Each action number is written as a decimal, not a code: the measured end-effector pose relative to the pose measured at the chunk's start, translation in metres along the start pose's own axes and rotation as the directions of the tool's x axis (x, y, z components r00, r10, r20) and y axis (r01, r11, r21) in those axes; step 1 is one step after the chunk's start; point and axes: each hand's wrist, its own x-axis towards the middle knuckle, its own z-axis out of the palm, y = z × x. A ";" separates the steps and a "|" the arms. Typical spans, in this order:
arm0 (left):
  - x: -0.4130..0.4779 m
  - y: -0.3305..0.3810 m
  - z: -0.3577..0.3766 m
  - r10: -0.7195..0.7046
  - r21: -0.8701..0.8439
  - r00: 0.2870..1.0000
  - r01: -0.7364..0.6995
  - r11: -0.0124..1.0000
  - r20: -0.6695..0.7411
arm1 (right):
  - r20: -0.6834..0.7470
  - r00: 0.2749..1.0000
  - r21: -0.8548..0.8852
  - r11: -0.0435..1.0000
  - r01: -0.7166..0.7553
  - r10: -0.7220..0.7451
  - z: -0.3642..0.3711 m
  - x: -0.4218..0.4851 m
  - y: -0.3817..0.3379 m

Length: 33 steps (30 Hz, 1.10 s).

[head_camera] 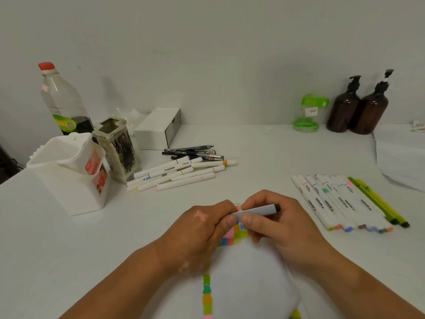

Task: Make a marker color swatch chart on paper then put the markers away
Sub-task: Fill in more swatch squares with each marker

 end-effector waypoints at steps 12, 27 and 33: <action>-0.002 -0.013 0.009 -0.115 0.211 0.991 0.098 0.973 0.072 | -0.219 0.970 0.174 0.982 -0.070 0.108 -0.015 0.007 0.003; 0.000 -0.025 0.006 -0.235 0.336 0.965 0.185 0.923 0.116 | -0.116 0.980 -0.376 0.906 -0.195 0.163 -0.006 0.003 0.022; 0.001 -0.026 0.006 -0.232 0.344 0.965 0.178 0.922 0.120 | -0.091 0.983 -0.397 0.900 -0.180 0.156 -0.006 0.003 0.021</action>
